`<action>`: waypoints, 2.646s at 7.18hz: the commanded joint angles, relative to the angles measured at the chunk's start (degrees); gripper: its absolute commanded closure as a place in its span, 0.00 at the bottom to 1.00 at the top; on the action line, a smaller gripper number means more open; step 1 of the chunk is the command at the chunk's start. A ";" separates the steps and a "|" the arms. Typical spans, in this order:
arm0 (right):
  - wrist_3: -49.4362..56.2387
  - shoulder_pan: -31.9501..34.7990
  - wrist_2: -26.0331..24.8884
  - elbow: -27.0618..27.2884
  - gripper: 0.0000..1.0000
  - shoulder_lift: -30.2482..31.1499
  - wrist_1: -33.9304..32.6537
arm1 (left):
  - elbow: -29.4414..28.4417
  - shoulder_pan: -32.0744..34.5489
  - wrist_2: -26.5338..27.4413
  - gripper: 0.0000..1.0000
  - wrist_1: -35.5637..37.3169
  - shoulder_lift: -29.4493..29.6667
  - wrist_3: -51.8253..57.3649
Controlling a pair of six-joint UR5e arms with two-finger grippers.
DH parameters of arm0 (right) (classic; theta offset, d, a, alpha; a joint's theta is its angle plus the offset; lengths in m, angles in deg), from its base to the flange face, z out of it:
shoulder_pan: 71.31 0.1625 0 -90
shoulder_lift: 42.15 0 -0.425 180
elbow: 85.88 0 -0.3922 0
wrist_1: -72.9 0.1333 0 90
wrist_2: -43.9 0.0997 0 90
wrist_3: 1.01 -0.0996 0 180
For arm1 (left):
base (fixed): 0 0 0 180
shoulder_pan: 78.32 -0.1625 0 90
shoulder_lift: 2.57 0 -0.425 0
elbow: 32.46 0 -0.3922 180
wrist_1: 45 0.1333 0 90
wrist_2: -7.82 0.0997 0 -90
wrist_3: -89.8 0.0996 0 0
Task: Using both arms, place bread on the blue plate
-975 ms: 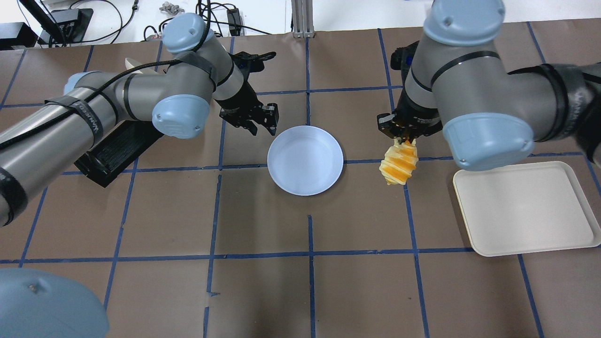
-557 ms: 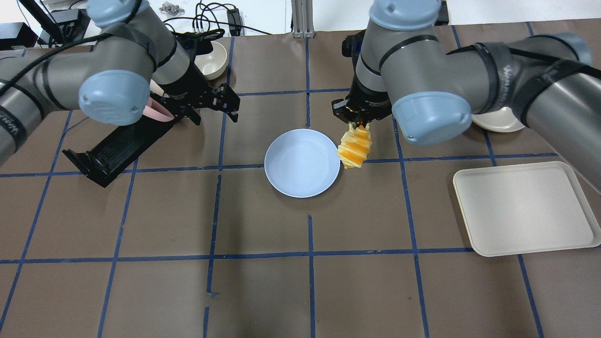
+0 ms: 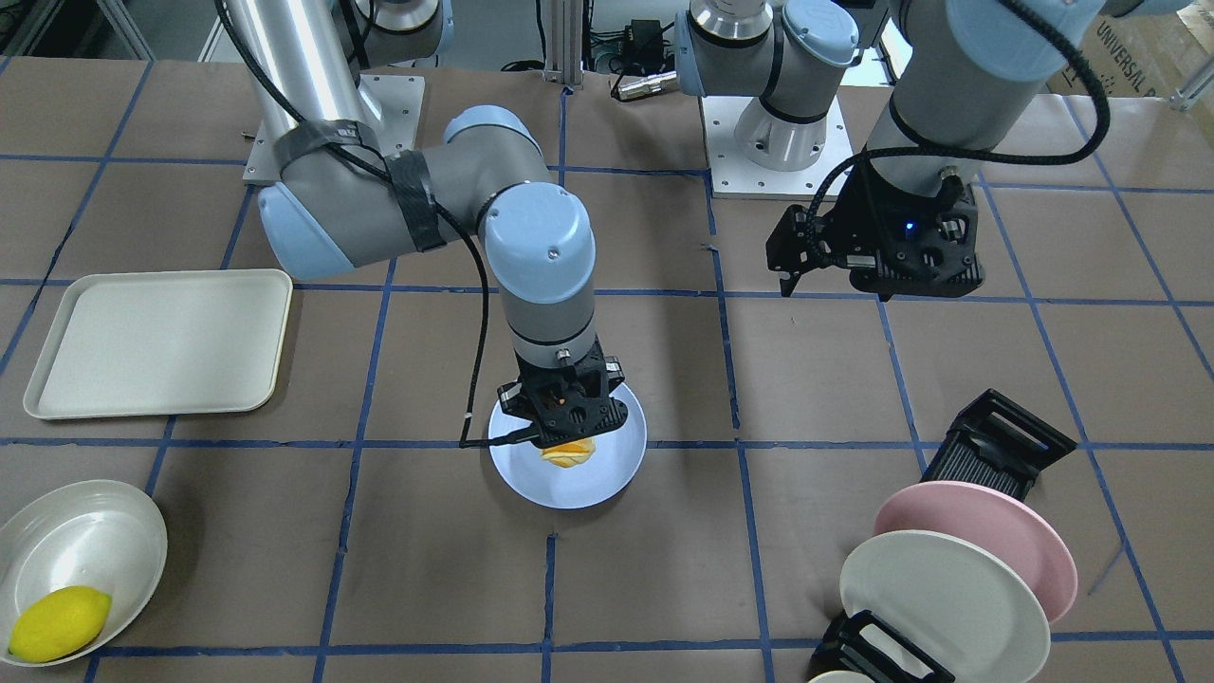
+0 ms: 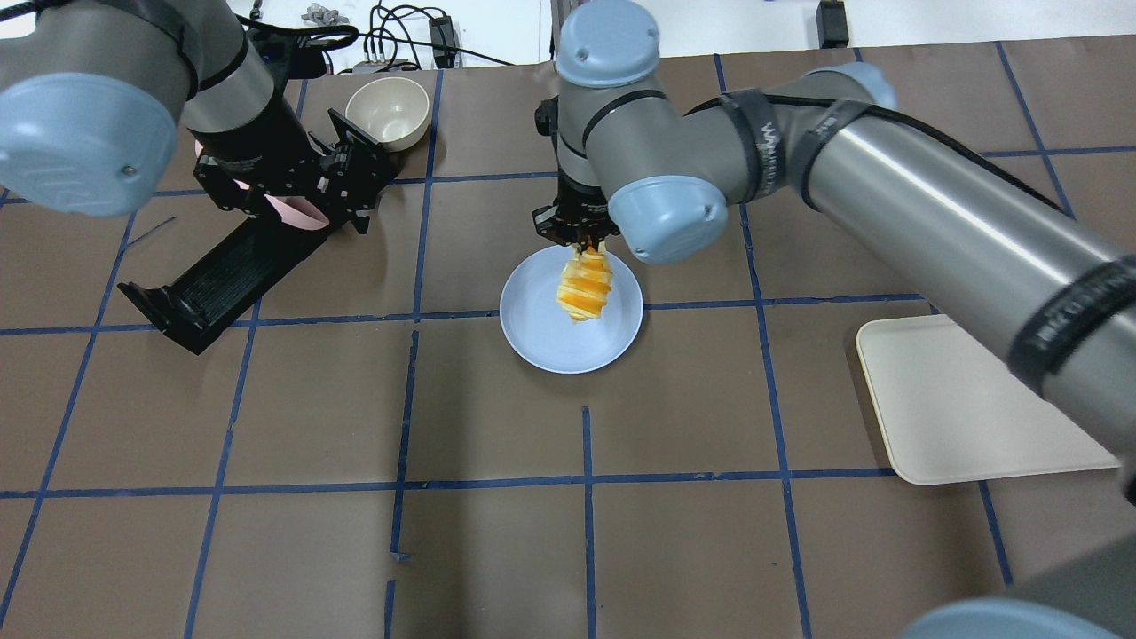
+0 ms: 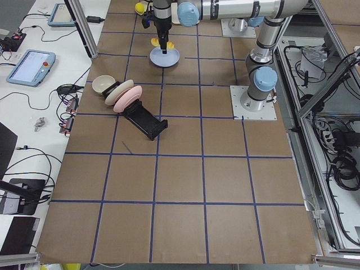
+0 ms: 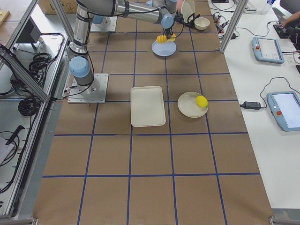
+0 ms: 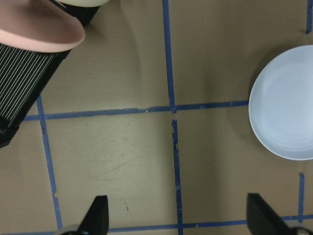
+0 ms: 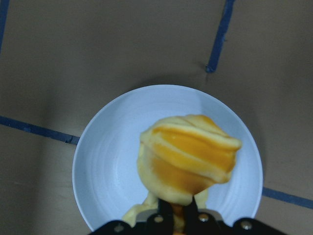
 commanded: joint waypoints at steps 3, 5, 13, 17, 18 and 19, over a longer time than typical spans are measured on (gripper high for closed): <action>2.57 0.52 0.41 -0.16 0.96 -2.93 4.02 | -4.19 0.50 -0.23 0.00 -5.16 -0.92 0.24; 2.49 0.87 -0.03 -0.34 0.01 -3.02 5.34 | -3.67 0.32 0.04 0.00 -5.86 -1.61 0.41; 2.13 -2.62 -21.86 -6.92 0.00 4.36 8.36 | -4.63 0.06 -0.23 0.00 -5.96 -1.52 0.24; 2.84 -16.42 -9.61 -13.96 0.03 8.38 20.33 | -4.36 0.14 -0.49 0.00 -6.40 -1.26 -0.20; 3.62 -17.66 -7.34 -13.44 0.03 11.01 24.98 | -4.27 0.14 -0.49 0.00 -6.31 -1.35 -0.20; 3.71 -18.80 -6.10 -13.00 0.05 13.91 29.30 | -4.18 0.14 -0.40 0.00 -6.31 -1.35 -0.20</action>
